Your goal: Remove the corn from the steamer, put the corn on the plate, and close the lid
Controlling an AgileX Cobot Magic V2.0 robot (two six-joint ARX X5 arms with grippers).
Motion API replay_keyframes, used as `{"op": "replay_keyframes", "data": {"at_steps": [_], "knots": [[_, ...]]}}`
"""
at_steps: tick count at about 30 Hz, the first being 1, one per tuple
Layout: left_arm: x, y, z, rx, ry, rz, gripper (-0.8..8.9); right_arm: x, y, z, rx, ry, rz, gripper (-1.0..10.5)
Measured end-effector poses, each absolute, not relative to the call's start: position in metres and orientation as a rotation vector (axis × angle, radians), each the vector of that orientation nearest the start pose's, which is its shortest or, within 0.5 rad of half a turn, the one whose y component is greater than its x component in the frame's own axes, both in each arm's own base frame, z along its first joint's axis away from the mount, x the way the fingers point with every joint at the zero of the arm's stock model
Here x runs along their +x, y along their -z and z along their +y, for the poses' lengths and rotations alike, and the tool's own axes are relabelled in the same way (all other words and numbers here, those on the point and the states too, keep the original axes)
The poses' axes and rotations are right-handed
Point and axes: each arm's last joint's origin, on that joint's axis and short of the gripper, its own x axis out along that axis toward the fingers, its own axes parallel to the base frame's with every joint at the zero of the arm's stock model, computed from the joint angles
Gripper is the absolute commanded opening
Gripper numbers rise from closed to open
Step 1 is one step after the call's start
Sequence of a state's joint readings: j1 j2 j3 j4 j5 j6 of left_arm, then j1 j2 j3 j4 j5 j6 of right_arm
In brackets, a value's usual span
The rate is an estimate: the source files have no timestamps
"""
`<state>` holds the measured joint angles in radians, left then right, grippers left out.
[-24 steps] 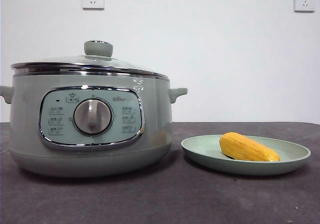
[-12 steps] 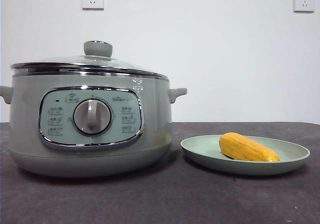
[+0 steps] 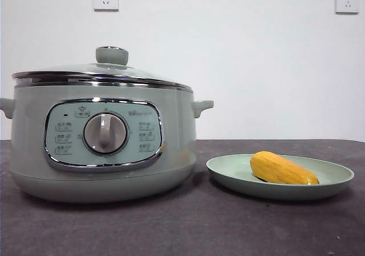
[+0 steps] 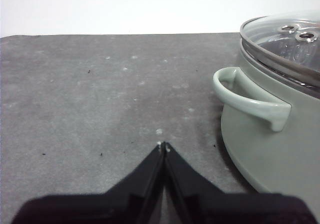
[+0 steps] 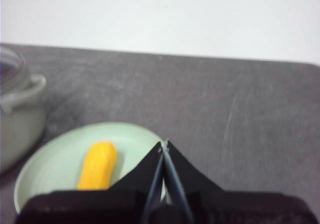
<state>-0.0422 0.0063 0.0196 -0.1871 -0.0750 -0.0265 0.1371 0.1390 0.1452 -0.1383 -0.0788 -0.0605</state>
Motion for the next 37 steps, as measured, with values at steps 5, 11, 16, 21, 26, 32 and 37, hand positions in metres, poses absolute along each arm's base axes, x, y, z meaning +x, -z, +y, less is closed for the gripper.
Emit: {"op": "replay_keyframes", "data": {"at_steps": [5,11,16,21,26,32,37], "knots": [[0.095,-0.152,-0.002,-0.016,-0.035,0.173,-0.03,0.098,-0.168,0.014,-0.063,-0.199,0.153,0.0],[0.095,-0.152,-0.002,-0.016,-0.035,0.173,-0.03,0.097,-0.158,0.013,-0.063,-0.194,0.150,0.0],[0.095,-0.152,-0.002,-0.016,-0.035,0.173,-0.03,0.096,-0.151,0.013,-0.052,-0.190,0.185,0.0],[0.095,-0.152,-0.002,-0.016,-0.035,0.173,-0.03,0.096,-0.151,0.013,-0.045,-0.190,0.187,0.0],[0.095,-0.152,-0.002,-0.016,-0.035,0.173,-0.03,0.096,-0.151,0.013,-0.044,-0.189,0.187,0.0],[0.095,-0.152,-0.002,-0.016,-0.035,0.173,-0.03,0.096,-0.151,0.013,-0.044,-0.189,0.187,0.0],[0.095,-0.152,-0.002,-0.016,-0.035,0.173,-0.03,0.096,-0.151,0.013,-0.044,-0.189,0.187,0.0]]}}
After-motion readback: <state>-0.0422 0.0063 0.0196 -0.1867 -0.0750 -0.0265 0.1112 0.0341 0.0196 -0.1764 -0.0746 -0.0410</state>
